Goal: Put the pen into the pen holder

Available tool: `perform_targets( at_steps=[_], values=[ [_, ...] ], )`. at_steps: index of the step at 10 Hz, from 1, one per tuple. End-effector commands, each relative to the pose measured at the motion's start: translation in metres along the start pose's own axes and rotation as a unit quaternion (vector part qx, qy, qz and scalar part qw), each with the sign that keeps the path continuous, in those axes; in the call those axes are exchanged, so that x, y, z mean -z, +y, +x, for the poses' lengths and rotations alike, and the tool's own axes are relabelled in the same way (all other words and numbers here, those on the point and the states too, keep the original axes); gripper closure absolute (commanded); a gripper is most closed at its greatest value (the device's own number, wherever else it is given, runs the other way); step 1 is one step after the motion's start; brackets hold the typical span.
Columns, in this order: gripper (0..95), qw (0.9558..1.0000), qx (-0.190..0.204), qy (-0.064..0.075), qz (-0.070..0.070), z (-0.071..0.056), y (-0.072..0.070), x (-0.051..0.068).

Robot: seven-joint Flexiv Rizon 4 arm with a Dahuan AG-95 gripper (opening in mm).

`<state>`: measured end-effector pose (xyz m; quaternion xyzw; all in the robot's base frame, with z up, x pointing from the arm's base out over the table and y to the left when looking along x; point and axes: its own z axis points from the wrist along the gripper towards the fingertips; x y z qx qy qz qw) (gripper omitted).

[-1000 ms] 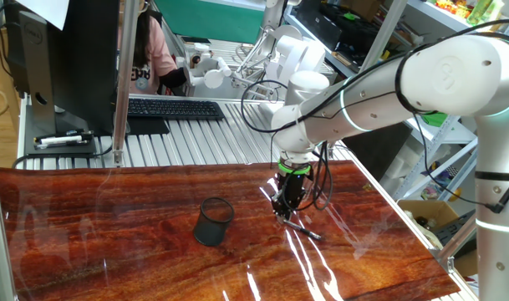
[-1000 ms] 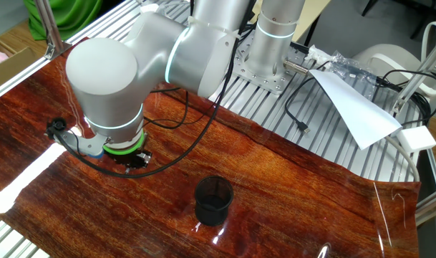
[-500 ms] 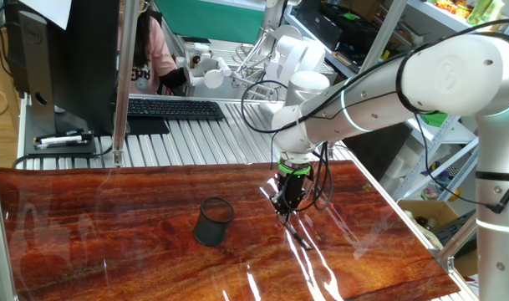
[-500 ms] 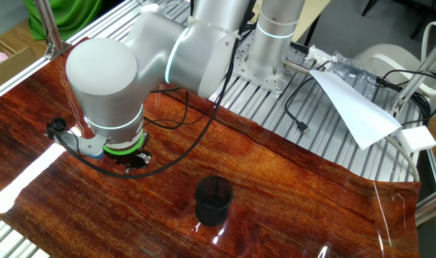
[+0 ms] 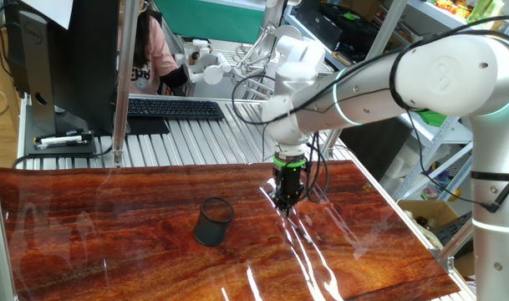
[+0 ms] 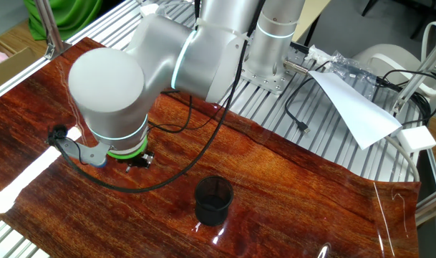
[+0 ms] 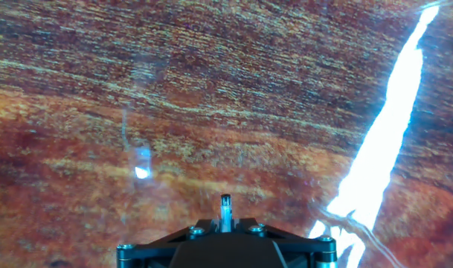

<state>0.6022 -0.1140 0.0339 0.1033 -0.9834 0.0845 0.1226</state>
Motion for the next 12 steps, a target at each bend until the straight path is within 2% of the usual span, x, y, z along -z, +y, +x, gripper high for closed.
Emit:
perform_targets(
  at_steps=[1, 4, 7, 10, 11, 12],
  values=[
    [95.0, 0.9999, -0.007, 0.004, 0.011, 0.006, 0.004, 0.01],
    [95.0, 0.9996, -0.021, 0.015, 0.013, 0.017, 0.009, 0.036],
    [95.0, 0.9993, -0.03, 0.017, 0.014, 0.024, 0.01, 0.06],
    [95.0, 0.9981, -0.049, 0.033, 0.02, 0.035, 0.022, 0.085],
    [95.0, 0.9979, -0.048, 0.038, 0.018, 0.039, 0.025, 0.098],
    [95.0, 0.9977, -0.048, 0.044, 0.018, 0.039, 0.023, 0.106]
  ],
)
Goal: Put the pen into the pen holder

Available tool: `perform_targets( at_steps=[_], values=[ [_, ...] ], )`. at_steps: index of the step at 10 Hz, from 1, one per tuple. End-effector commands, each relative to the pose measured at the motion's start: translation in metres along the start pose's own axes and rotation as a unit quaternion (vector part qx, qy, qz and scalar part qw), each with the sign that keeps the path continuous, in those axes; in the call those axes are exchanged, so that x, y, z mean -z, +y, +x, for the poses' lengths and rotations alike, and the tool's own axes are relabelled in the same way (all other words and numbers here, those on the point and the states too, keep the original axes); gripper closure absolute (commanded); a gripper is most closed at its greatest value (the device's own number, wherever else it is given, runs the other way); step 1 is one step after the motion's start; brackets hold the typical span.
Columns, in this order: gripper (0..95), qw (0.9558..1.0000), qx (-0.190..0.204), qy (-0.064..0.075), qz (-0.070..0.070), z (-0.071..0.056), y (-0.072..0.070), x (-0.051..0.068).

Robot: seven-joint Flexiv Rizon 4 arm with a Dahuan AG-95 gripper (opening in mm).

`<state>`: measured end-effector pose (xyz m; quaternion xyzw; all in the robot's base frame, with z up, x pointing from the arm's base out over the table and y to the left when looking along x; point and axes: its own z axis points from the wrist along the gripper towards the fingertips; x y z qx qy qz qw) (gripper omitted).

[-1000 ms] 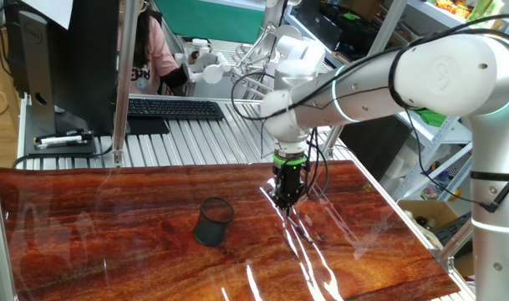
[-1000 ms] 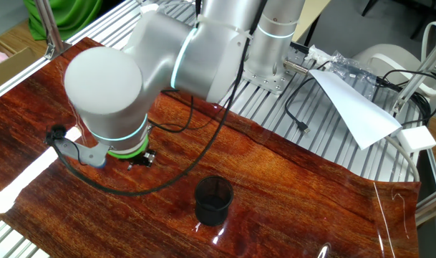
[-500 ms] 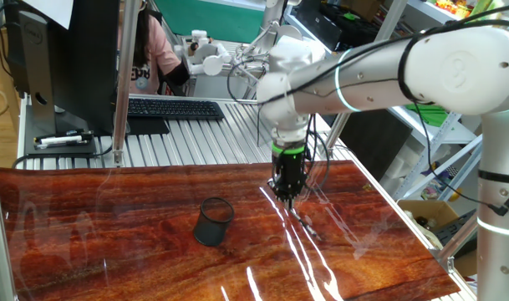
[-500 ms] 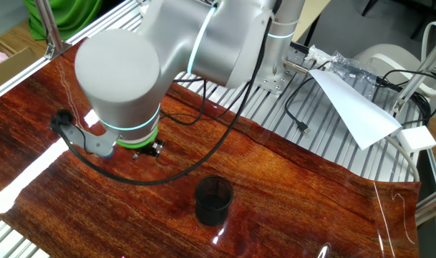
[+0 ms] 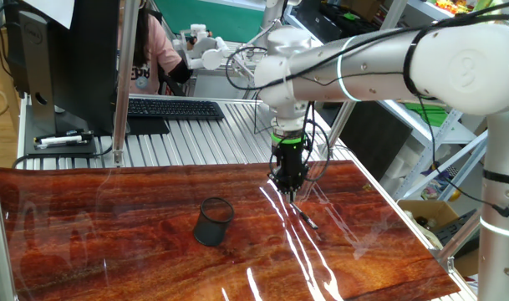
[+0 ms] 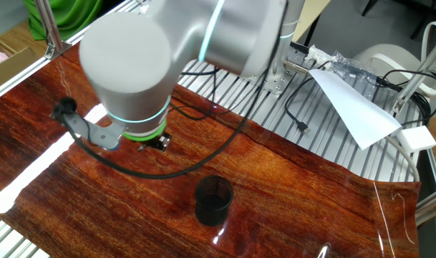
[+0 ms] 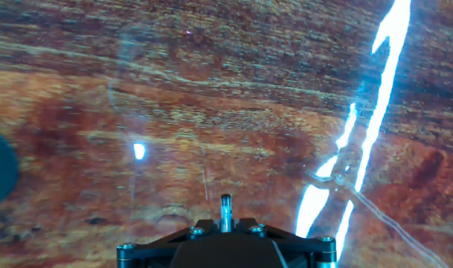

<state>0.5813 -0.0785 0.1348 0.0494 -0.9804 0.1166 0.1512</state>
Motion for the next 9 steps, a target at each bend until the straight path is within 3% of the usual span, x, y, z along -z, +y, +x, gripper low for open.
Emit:
perform_targets(
  at_steps=[1, 7, 9],
  values=[
    [95.0, 0.9999, 0.008, 0.008, -0.004, 0.0, -0.003, 0.009],
    [95.0, 0.9998, 0.001, 0.018, -0.005, -0.014, -0.01, 0.041],
    [95.0, 0.9998, -0.004, 0.019, -0.007, -0.018, -0.017, 0.057]
  ],
)
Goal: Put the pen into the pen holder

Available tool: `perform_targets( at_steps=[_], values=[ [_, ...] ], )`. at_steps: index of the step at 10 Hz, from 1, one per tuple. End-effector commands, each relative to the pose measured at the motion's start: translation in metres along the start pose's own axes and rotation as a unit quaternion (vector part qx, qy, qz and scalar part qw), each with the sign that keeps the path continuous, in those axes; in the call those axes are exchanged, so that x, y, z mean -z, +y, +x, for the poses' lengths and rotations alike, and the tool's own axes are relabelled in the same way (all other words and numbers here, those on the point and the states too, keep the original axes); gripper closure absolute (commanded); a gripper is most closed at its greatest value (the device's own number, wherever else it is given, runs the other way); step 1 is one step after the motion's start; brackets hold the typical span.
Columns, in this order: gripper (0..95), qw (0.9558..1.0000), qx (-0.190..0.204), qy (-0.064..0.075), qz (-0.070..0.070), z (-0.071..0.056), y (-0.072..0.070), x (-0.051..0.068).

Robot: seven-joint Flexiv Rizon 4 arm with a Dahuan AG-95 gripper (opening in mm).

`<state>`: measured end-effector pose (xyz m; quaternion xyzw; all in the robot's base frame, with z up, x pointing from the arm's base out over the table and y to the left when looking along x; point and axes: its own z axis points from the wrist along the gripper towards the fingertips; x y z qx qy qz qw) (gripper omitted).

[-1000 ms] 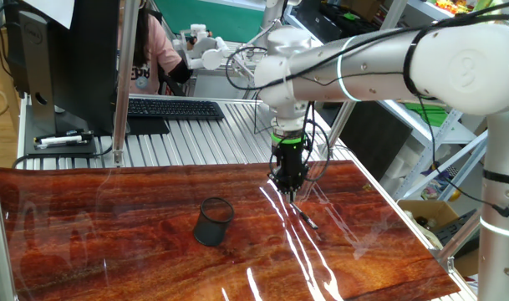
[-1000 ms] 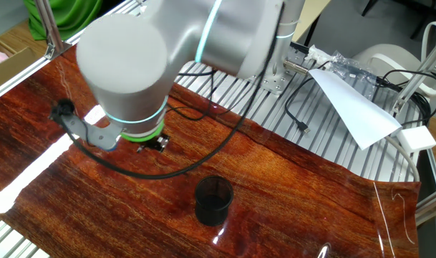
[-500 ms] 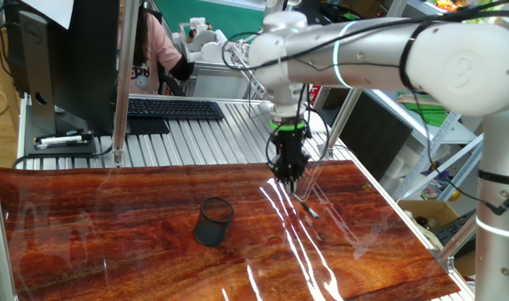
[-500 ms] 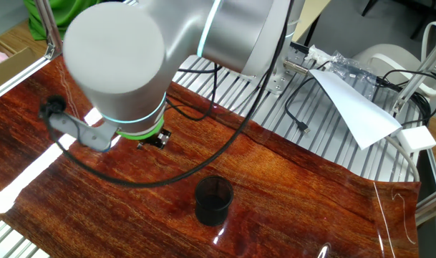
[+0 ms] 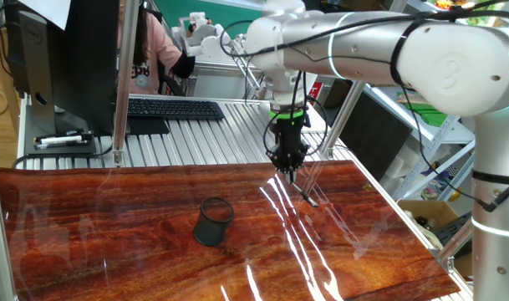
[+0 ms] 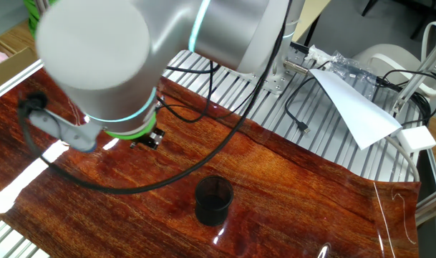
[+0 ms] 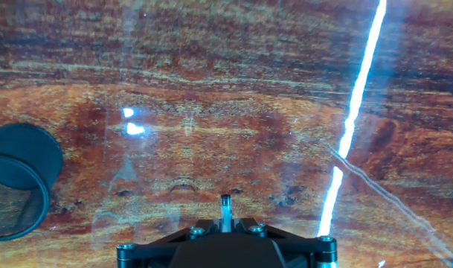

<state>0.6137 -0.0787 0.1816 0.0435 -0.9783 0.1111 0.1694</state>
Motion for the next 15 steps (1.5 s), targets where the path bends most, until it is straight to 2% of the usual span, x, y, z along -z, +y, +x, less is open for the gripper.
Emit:
perform_targets(
  at_steps=[1, 4, 6, 12, 15],
  values=[
    [95.0, 1.0, -0.002, 0.001, -0.001, -0.004, -0.005, 0.011],
    [95.0, 1.0, 0.002, 0.004, -0.005, -0.013, -0.018, 0.034],
    [95.0, 1.0, 0.004, 0.003, -0.005, -0.013, -0.024, 0.041],
    [95.0, 1.0, -0.001, 0.004, -0.007, -0.012, -0.025, 0.041],
    [95.0, 0.9998, -0.019, -0.002, -0.006, -0.012, -0.025, 0.041]
  ],
)
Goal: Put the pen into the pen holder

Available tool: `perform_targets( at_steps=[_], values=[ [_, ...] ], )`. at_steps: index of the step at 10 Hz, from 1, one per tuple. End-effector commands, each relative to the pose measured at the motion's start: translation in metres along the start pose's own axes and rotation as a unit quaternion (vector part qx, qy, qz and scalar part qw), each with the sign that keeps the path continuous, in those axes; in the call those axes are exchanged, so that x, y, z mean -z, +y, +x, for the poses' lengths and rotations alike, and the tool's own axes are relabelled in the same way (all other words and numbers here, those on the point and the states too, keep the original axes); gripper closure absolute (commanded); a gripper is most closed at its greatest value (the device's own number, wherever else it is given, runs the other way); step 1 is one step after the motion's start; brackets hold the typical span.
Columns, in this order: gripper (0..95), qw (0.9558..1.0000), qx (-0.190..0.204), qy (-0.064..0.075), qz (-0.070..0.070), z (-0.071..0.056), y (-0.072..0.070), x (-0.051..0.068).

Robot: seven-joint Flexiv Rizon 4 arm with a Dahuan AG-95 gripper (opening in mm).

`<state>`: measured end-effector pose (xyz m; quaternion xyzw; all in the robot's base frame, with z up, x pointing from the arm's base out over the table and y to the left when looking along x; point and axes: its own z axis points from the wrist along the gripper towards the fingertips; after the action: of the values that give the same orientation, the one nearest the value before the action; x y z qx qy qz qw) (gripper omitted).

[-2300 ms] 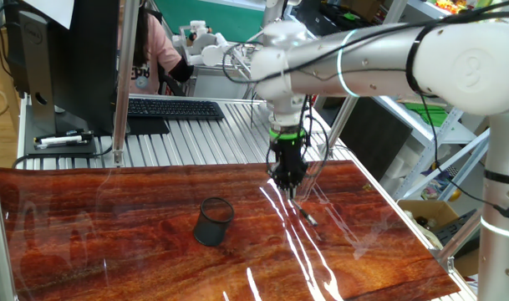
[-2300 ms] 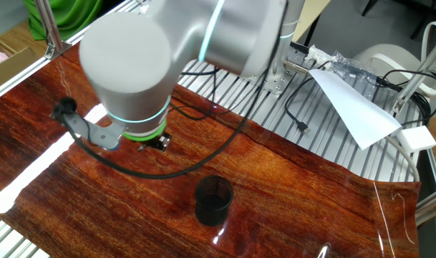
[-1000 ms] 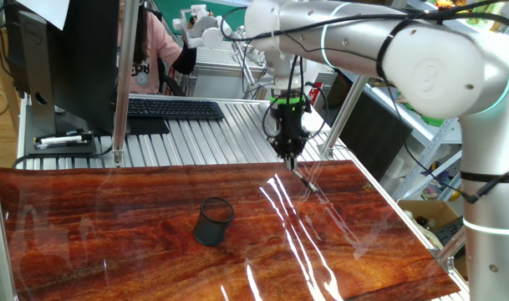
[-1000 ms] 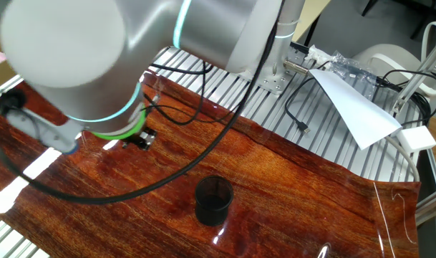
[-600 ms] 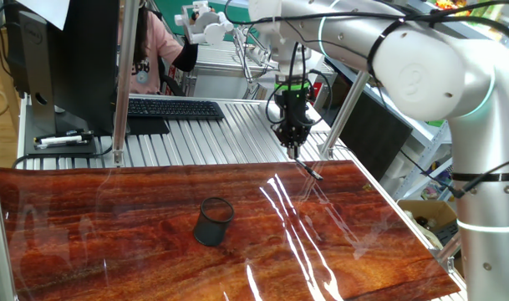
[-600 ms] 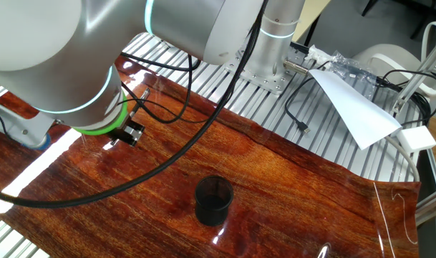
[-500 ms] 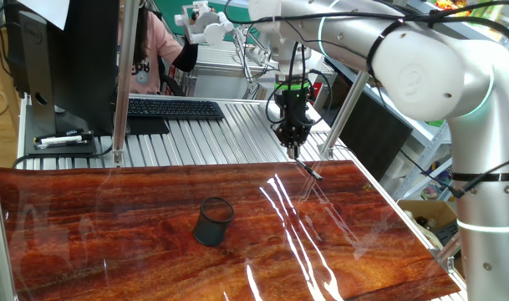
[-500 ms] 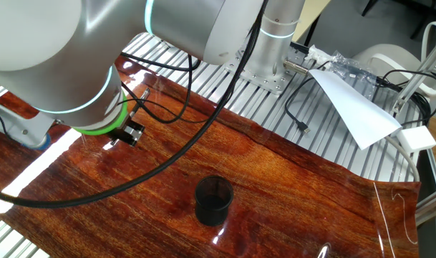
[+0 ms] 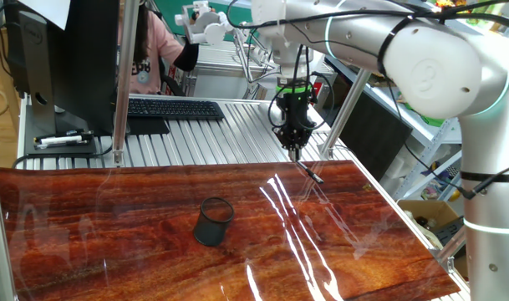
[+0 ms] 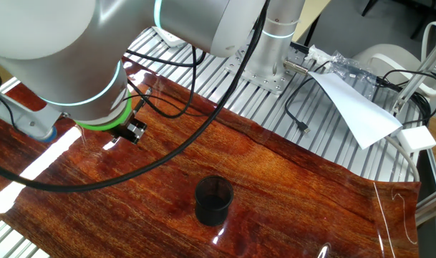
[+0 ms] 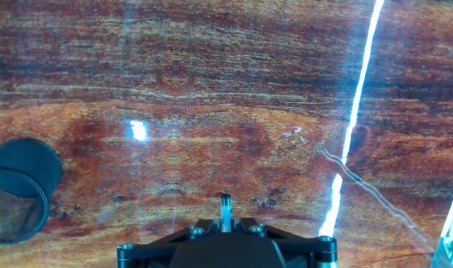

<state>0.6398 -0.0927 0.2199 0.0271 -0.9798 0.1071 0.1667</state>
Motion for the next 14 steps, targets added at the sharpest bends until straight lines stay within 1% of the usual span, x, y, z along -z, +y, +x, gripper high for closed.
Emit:
perform_targets(
  at_steps=[1, 4, 5, 6, 7, 8, 9, 10, 11, 12, 13, 14],
  values=[
    [95.0, 1.0, -0.004, -0.001, 0.001, -0.0015, -0.0001, 0.001],
    [95.0, 1.0, 0.001, -0.007, 0.002, -0.0015, -0.0001, 0.001],
    [95.0, 0.9999, 0.003, -0.012, 0.002, -0.0015, -0.0001, 0.001],
    [95.0, 0.9998, 0.003, -0.018, -0.001, -0.0015, -0.0001, 0.001],
    [95.0, 0.9998, -0.004, -0.019, -0.001, -0.0015, -0.0001, 0.001],
    [95.0, 0.9996, -0.007, -0.025, -0.013, -0.0015, -0.0001, 0.001],
    [95.0, 0.9993, -0.007, -0.025, -0.026, -0.0015, -0.0001, 0.001],
    [95.0, 0.9992, 0.0, -0.028, -0.028, -0.0015, -0.0001, 0.001],
    [95.0, 0.9989, -0.009, -0.033, -0.03, -0.0015, -0.0001, 0.001],
    [95.0, 0.9985, -0.012, -0.037, -0.039, -0.0015, -0.0001, 0.001],
    [95.0, 0.9983, -0.017, -0.037, -0.043, -0.0015, -0.0001, 0.001],
    [95.0, 0.9984, -0.016, -0.035, -0.042, -0.0015, -0.0001, 0.001]
  ],
)
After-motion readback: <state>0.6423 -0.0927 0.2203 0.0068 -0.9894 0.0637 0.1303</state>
